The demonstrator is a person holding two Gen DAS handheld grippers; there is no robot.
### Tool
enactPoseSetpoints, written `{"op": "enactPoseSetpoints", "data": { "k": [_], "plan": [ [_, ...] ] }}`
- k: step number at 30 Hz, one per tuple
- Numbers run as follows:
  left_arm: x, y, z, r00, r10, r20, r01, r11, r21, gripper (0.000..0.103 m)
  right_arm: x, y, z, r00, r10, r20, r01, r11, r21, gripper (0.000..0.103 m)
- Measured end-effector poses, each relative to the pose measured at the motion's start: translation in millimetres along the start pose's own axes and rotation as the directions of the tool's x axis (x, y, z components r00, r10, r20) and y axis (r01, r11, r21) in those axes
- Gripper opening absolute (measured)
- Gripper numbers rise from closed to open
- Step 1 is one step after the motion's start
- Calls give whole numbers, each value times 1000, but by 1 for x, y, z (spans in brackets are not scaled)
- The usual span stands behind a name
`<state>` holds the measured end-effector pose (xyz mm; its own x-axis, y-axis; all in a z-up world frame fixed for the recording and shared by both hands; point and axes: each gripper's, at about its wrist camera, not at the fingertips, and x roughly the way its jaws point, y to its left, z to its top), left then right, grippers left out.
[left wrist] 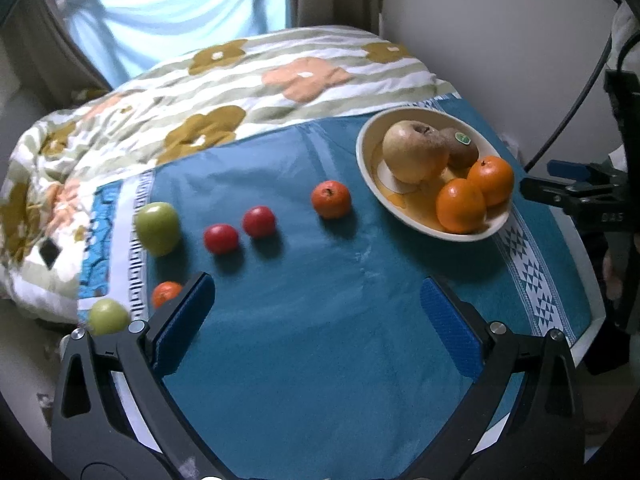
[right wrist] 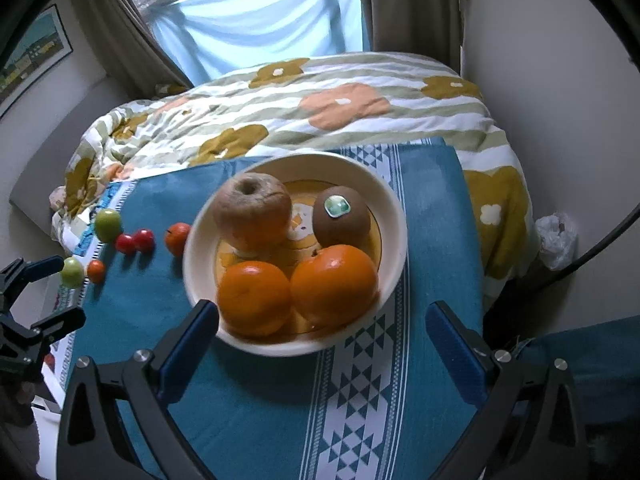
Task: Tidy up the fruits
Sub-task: 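Withdraw both grippers from the bowl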
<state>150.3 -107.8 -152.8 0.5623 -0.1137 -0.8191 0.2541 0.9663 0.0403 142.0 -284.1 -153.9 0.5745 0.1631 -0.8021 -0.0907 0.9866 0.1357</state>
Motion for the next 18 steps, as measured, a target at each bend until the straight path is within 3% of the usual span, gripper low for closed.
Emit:
{"op": "enactPoseSetpoints", "data": {
  "k": [8,13,18],
  "plan": [
    [-41,19,-21,997,74,14,-73,995,-70,103,-40,30,-2,999,24,37,-20,995,-101,103],
    [-64,32,-42,987,158,17,-157,985,-77,103,-48,60,-9,999,42,30,-37,984,-172,103],
    [-82,55,-60,981,194,9,-191,974,-122,103,-51,93,-12,997,73,24,-66,970,-232,103]
  ]
}}
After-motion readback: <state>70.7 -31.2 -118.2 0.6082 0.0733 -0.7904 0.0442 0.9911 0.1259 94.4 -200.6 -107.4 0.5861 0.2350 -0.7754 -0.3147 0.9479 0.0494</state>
